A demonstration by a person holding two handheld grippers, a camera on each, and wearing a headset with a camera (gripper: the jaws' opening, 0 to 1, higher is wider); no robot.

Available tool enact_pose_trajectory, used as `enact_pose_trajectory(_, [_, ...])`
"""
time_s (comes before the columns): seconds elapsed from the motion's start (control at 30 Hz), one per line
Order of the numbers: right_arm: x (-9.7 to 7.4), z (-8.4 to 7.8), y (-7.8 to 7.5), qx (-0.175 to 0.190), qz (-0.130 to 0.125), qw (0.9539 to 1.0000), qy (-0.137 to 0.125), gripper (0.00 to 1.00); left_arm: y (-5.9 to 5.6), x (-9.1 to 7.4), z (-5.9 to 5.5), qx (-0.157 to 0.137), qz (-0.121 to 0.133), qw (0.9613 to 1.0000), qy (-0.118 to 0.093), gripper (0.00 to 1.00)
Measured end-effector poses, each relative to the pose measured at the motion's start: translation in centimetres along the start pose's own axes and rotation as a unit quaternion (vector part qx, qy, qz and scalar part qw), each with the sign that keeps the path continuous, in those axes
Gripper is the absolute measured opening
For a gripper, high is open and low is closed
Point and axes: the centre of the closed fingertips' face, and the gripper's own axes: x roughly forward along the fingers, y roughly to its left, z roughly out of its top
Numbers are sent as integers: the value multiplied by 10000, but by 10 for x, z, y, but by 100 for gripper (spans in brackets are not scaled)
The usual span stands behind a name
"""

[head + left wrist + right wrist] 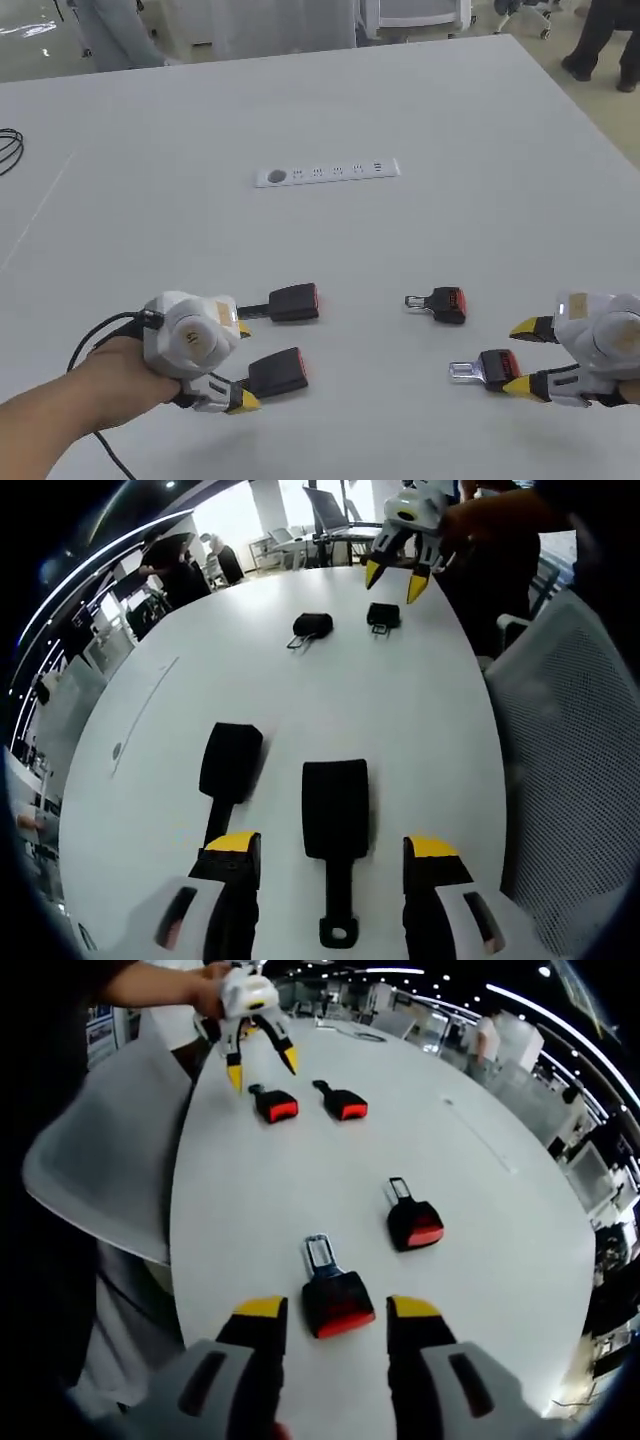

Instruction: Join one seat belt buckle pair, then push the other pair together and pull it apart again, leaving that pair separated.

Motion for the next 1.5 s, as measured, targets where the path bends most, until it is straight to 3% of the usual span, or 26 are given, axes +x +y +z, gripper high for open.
enact_pose_trajectory(0.3, [17,-10,3,-113,334,9991,230,40,-6,15,6,-42,-211,9998,45,59])
enact_pose_trajectory(0.53, [25,-12,3,-147,454,9983,324,40,-4,24,-4,-92,-215,9995,223,56])
enact_pose_trajectory(0.63, [26,-12,2,-136,478,9982,338,39,-8,29,-11,-299,-360,9985,284,54])
enact_pose_trajectory(0.73, [28,-14,2,-165,556,9976,385,39,-10,30,-16,-256,-395,9983,333,51])
enact_pose_trajectory(0.87, [30,-15,0,-227,572,9972,415,38,-9,30,-13,-273,-427,9984,253,47])
enact_pose_trajectory(1.13, [29,-20,0,-222,752,9956,521,37,-10,32,-10,-15,-553,9979,337,42])
enact_pose_trajectory(1.2, [31,-29,0,-362,800,9936,708,37,-11,32,-9,153,-648,9970,386,39])
enact_pose_trajectory(1.33, [32,-29,-4,-194,883,9939,636,35,-14,33,-9,284,-790,9949,565,34])
enact_pose_trajectory(1.5, [32,-29,-3,-434,1002,9907,811,35,-14,33,-10,386,-828,9937,651,34])
